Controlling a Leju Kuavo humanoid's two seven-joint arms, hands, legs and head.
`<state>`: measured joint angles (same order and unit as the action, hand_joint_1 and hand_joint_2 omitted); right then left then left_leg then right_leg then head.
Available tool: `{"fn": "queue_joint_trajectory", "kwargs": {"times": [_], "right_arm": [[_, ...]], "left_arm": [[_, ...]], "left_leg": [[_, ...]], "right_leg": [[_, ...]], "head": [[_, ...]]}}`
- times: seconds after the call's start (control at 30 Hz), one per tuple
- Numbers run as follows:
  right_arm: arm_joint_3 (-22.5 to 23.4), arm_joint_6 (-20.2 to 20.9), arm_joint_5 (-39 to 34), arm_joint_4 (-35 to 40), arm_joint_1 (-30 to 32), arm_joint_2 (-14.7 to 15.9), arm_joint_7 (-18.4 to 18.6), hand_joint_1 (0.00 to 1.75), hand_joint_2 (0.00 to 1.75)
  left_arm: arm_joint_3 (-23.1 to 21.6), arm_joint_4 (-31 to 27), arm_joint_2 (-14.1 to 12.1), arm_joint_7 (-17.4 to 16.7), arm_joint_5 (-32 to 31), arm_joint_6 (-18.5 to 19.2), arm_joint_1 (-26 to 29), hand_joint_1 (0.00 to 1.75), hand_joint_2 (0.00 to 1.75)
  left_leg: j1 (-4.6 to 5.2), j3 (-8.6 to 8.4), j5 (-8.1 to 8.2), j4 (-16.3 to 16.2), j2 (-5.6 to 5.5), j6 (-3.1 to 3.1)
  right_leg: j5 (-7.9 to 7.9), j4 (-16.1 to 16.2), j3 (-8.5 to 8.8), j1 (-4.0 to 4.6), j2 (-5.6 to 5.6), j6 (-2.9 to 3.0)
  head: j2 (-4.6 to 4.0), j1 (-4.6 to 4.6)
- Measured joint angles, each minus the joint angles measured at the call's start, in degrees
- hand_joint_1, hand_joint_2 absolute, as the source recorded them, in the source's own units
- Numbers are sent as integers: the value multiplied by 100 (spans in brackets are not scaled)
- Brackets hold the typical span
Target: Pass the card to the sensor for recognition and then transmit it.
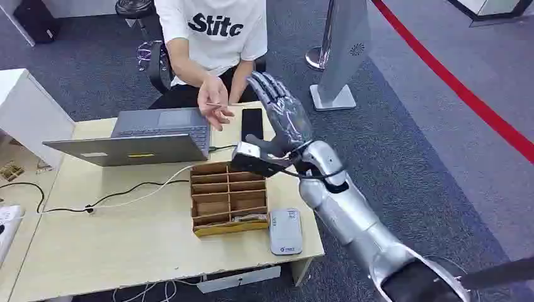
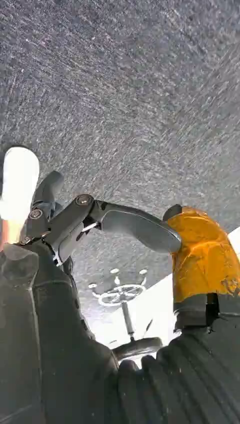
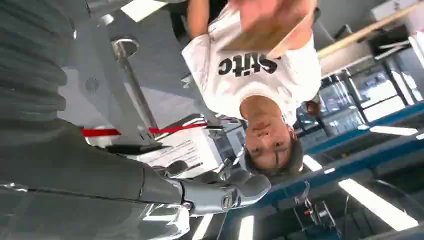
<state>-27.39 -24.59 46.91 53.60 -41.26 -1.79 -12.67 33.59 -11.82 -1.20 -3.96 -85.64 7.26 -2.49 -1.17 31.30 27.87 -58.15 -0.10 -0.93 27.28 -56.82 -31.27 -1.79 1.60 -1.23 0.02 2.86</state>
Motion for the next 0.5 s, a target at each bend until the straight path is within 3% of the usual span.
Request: {"fn": "queue_joint_trajectory", "kwargs": {"times": [0.2,0.47,0.5], "right_arm": [[-118,65,-107,-1432,-988,-279,253,0,175],[-137,76,-203,-2121,-1188,-435,211,2,175],[-140,76,-214,-2167,-1200,-441,198,79,175]], "left_arm": [[-266,0,0,0,0,83,-29,0,175],[-391,0,0,0,2,114,-56,0,175],[-398,0,0,0,2,111,-57,0,175]], "left_leg": [[0,6,-5,-1,-24,-2],[0,10,-5,-1,-24,-2],[0,10,-5,-1,-24,-2]], "right_leg": [[0,0,0,0,-20,0],[0,1,-4,1,-20,0],[0,1,-4,1,-20,0]], "head": [[0,0],[0,0],[0,0]]}}
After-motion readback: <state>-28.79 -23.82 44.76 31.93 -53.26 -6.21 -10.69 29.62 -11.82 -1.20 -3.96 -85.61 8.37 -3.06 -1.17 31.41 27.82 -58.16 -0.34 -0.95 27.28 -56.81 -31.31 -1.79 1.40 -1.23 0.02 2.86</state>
